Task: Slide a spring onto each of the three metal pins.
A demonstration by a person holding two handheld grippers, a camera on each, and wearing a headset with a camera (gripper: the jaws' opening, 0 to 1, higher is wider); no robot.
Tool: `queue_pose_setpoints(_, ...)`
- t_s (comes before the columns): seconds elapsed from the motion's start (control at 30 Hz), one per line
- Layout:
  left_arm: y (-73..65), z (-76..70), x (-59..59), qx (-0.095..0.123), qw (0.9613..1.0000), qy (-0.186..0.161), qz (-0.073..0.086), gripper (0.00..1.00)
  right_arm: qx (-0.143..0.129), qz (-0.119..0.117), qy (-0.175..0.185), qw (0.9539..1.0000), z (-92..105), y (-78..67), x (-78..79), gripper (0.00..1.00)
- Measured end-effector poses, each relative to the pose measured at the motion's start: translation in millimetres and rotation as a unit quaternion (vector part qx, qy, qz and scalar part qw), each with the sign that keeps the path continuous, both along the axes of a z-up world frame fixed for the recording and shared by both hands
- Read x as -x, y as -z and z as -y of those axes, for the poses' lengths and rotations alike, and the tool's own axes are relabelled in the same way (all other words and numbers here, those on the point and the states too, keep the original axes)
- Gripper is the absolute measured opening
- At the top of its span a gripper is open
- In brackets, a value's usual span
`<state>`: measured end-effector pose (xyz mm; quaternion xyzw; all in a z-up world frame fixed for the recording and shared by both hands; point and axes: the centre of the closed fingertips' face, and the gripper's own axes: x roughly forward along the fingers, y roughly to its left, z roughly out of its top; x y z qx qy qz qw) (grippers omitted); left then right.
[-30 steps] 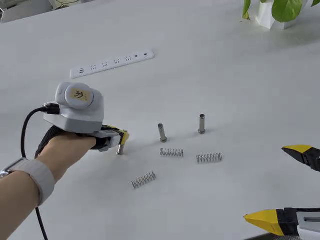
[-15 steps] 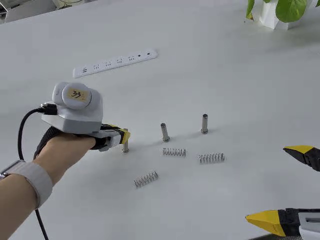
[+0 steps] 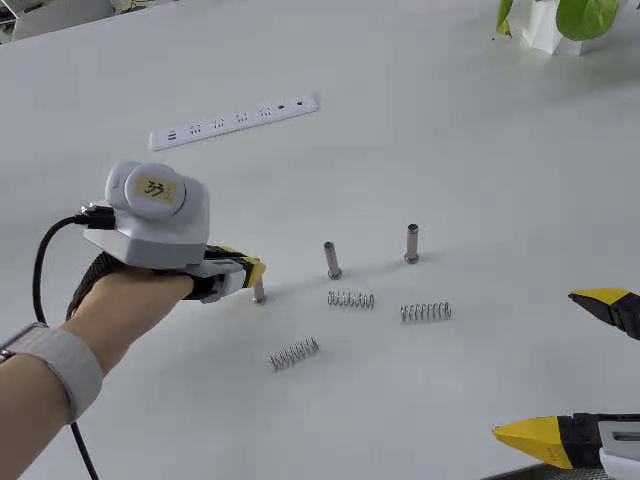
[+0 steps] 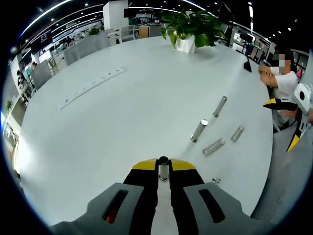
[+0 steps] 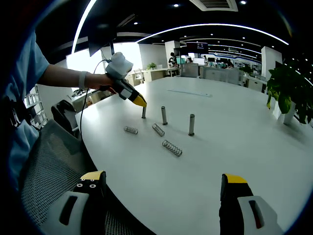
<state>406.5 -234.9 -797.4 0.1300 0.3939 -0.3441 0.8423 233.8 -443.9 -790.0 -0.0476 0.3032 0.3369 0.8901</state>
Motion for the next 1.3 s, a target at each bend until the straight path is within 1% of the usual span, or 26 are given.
queue_pose_setpoints(0.1, -0.6, -1.9, -1.0, -0.002, 1.0000, -0.001, 0.004, 0.04, 0.000, 0.001, 0.000, 1.0000, 0.0, 0.0, 0.2, 0.97)
queue_pose_setpoints(0.4, -1.0, -4.2, -4.3, -0.001, 0.9999, -0.008, 0.007, 0.04, 0.001, 0.000, 0.001, 1.0000, 0.2, 0.0, 0.3, 0.97)
queue_pose_setpoints(0.5, -0.3, -3.9, -3.4, 0.000, 1.0000, -0.007, 0.003, 0.04, 0.001, 0.000, 0.001, 1.0000, 0.0, 0.0, 0.7, 0.97)
queue_pose_setpoints(0.67, -0.3, -3.5, -2.4, 0.001, 1.0000, -0.007, 0.002, 0.04, 0.000, 0.000, 0.000, 1.0000, -0.7, -0.2, 0.6, 0.97)
queue_pose_setpoints(0.73, -0.5, -3.8, -2.2, -0.003, 1.0000, -0.004, 0.004, 0.04, 0.001, 0.000, 0.000, 1.0000, -0.5, -0.2, 0.4, 0.97)
queue_pose_setpoints(1.0, 0.0, -4.6, 0.5, -0.004, 1.0000, -0.005, -0.001, 0.04, 0.000, 0.001, 0.001, 1.0000, -0.7, -0.7, -0.5, 0.98)
queue_pose_setpoints(1.1, 0.1, -5.8, 1.4, -0.008, 1.0000, -0.003, -0.002, 0.04, 0.000, 0.001, 0.001, 1.0000, -1.0, -0.5, -0.1, 0.98)
queue_pose_setpoints(1.2, -1.5, -6.1, 1.6, -0.005, 1.0000, -0.004, -0.003, 0.04, 0.000, 0.001, 0.000, 1.0000, -1.2, -0.3, 0.1, 0.98)
queue_pose_setpoints(1.27, 0.0, -7.3, 1.9, -0.010, 0.9999, -0.002, -0.003, 0.04, 0.000, 0.001, 0.000, 1.0000, -1.3, -0.2, 0.2, 0.98)
queue_pose_setpoints(1.3, -0.3, -6.8, 1.4, -0.007, 1.0000, -0.002, -0.003, 0.04, 0.000, 0.001, 0.000, 1.0000, -1.4, -0.3, 0.4, 0.98)
